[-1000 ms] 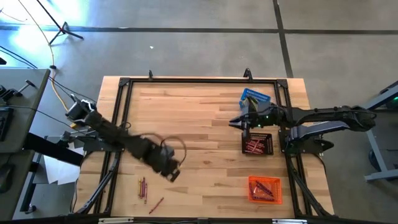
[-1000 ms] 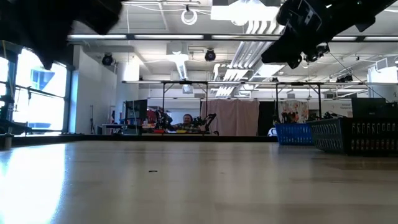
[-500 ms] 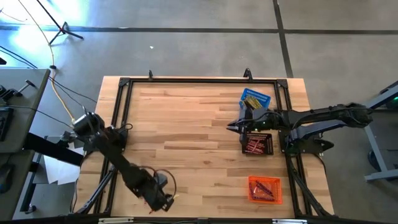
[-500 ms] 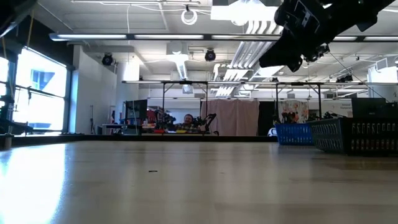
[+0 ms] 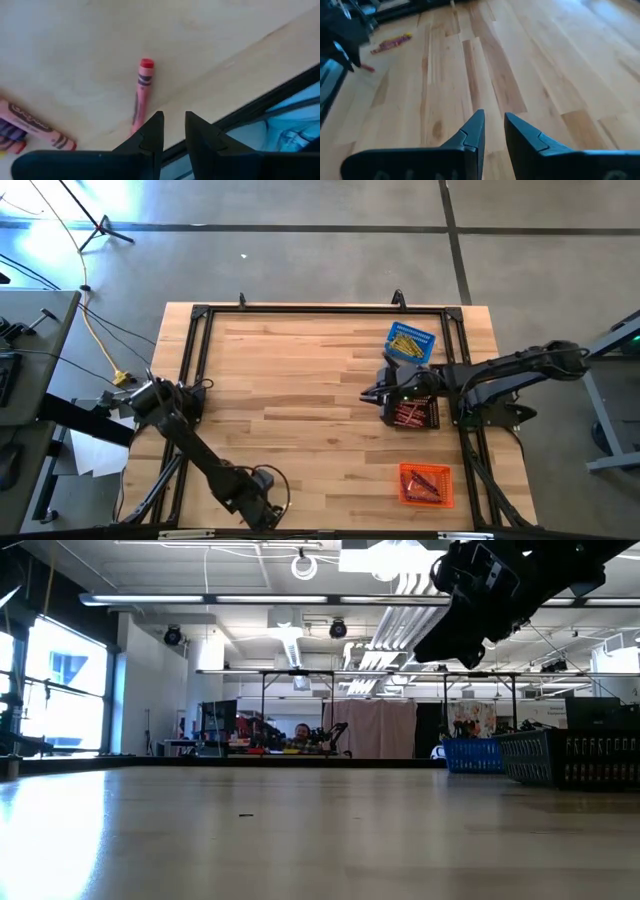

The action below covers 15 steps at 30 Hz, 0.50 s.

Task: Sort crayons
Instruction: Put the red crayon into the black bin

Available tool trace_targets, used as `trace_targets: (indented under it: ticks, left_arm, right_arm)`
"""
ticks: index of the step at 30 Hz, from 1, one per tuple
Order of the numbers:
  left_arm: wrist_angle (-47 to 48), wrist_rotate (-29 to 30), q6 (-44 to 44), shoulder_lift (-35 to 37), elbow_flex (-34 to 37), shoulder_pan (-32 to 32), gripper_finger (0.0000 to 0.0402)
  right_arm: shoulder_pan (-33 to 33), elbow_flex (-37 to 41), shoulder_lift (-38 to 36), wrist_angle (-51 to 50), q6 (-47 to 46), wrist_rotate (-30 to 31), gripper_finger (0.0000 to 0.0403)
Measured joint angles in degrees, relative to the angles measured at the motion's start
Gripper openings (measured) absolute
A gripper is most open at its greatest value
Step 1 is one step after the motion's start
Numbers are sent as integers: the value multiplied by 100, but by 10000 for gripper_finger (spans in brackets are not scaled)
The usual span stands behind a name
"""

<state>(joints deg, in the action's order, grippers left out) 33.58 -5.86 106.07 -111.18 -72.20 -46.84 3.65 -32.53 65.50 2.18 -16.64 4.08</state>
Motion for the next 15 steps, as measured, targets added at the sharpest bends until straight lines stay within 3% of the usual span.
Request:
trace_targets:
  ticks: [15]
  left_arm:
    - [629,58,-115,46,-39,-12,67]
  right_arm:
    - [248,2,251,203,-283,2,60]
